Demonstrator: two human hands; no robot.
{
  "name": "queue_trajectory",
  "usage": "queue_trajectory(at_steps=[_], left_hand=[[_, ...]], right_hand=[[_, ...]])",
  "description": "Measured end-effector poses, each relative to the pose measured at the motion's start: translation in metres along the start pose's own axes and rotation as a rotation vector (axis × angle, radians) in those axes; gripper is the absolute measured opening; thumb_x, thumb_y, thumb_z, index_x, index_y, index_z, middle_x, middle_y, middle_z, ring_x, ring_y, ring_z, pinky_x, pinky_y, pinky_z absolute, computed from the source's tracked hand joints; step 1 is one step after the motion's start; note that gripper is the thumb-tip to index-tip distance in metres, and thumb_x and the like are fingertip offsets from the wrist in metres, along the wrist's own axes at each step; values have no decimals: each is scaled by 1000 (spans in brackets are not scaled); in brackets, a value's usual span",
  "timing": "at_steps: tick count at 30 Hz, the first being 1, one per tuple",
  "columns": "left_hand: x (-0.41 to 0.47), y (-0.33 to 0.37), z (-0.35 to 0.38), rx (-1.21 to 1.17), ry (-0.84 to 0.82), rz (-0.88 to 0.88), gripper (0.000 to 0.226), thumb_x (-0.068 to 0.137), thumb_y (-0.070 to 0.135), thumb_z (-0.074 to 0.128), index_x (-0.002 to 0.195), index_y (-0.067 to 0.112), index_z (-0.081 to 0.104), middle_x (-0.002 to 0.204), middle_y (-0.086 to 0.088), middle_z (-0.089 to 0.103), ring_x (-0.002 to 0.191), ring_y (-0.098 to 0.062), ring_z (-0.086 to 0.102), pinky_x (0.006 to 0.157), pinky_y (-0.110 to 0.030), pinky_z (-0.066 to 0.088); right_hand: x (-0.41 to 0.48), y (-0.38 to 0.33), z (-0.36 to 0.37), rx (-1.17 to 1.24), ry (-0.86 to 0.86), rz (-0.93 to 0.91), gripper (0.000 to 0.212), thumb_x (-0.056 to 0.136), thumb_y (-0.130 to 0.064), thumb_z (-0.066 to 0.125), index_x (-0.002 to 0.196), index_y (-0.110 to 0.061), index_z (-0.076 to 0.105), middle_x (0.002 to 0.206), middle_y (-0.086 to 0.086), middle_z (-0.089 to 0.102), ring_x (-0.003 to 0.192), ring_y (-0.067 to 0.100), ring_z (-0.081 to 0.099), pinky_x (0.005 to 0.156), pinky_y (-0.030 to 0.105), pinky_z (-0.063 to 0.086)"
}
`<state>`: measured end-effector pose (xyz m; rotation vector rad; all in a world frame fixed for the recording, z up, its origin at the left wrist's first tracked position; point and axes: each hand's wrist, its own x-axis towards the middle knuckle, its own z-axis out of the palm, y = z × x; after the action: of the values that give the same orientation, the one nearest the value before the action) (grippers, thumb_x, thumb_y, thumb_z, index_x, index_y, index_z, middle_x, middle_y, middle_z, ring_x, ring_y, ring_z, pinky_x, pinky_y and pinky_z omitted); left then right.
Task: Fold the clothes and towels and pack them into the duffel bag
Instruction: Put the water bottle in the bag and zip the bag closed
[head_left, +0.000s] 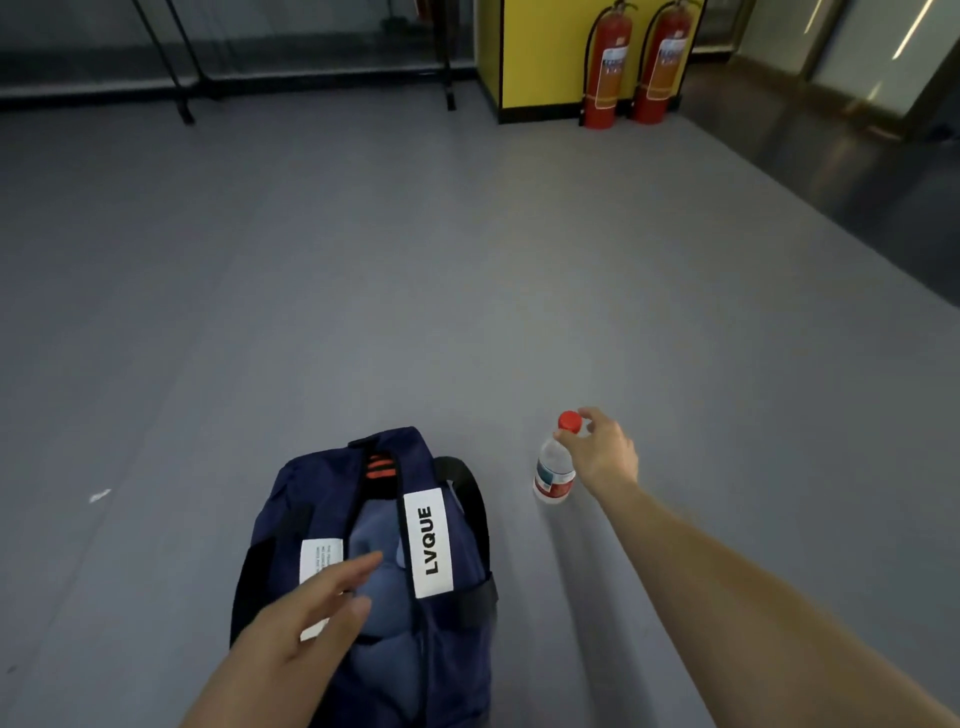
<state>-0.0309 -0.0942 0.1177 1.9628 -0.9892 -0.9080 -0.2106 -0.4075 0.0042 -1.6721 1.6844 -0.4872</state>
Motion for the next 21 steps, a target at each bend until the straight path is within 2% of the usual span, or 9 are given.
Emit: queue_trajectory(at_steps=[5,8,11,15,18,21], left_hand=[[2,2,-6,54,-7,13,51,91,7,68,94,58,69,101,27,73,99,12,64,83,1,42],[-1,7,-10,66,-2,11,47,92,10,67,94,58,69,100,24,73,93,6,68,82,-2,44],[-6,19,-13,89,13,44,49,92,12,66,92,61,68,92,29,71,85,10,65,78,-2,44],[-15,26,-24,219,4,124,43,93,23,68,99,66,66,101,44,62,96,19,57,84,-6,43],[-23,32,-41,360,34,197,39,94,26,68,105,62,60,110,46,59,103,18,55,86,-1,37],[-44,42,-58,398,100,207,34,96,29,64,116,56,57,108,46,54,108,13,54,87,1,33]], right_hand=[[-5,-1,4,-41,-39,17,28,89,-34,67,115,-26,62,114,0,68,105,28,61,80,31,42],[-19,-9,2,-246,-64,-26,23,91,-31,61,112,-25,57,107,2,66,100,32,61,74,32,42],[-40,-8,-4,-408,-70,-133,18,90,-27,57,106,-21,52,106,4,64,98,33,62,71,33,43],[-74,-16,-27,-401,-79,-198,19,92,-33,58,104,-20,51,96,0,61,87,28,59,70,33,46],[-112,-38,-52,-383,-111,-297,17,89,-34,55,100,-21,52,87,-1,61,80,28,58,70,35,48],[-164,-70,-81,-307,-138,-366,18,87,-32,56,102,-24,55,85,0,66,81,29,59,71,35,47]])
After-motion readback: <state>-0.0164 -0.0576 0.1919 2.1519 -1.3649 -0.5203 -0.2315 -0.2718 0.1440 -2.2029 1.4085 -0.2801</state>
